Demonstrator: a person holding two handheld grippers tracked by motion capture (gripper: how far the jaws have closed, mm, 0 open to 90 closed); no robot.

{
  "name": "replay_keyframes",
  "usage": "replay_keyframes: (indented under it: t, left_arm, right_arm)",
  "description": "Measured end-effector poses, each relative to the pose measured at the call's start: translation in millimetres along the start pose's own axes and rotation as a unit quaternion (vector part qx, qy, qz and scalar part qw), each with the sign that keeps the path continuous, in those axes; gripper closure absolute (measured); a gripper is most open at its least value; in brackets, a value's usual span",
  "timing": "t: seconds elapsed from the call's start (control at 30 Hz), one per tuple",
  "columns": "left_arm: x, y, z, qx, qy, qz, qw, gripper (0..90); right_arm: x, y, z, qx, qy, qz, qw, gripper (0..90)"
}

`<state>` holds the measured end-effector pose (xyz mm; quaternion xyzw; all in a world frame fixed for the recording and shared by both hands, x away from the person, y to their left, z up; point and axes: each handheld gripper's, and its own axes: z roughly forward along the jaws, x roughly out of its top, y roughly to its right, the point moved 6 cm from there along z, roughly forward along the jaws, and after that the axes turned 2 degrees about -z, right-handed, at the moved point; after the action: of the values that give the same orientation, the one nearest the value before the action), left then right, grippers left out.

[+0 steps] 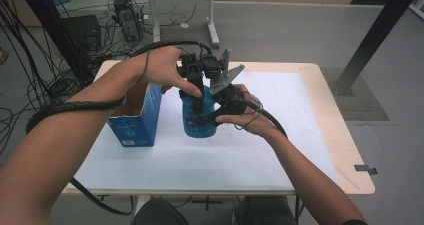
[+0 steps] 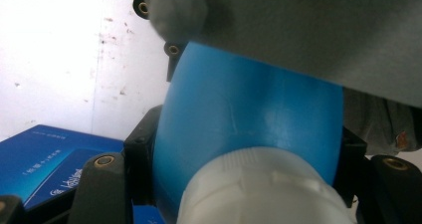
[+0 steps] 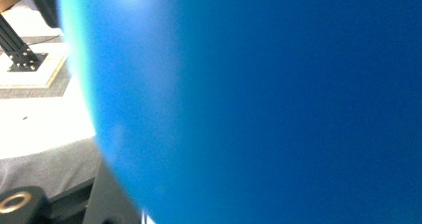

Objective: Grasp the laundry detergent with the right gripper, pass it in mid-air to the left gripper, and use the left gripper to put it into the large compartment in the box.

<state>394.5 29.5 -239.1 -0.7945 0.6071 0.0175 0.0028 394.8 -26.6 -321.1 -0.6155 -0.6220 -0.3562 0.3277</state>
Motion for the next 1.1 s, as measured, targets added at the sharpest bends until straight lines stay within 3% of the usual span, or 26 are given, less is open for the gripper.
replay_keyframes:
  t: [1.1]
  left_arm:
    - [2.3, -0.2, 1.9, -0.012, -0.002, 0.0, 0.9999, 36.2]
  right_arm:
    - [-4.4, -0.2, 0.1, 0.013, 0.015, 0.008, 0.9998, 42.1]
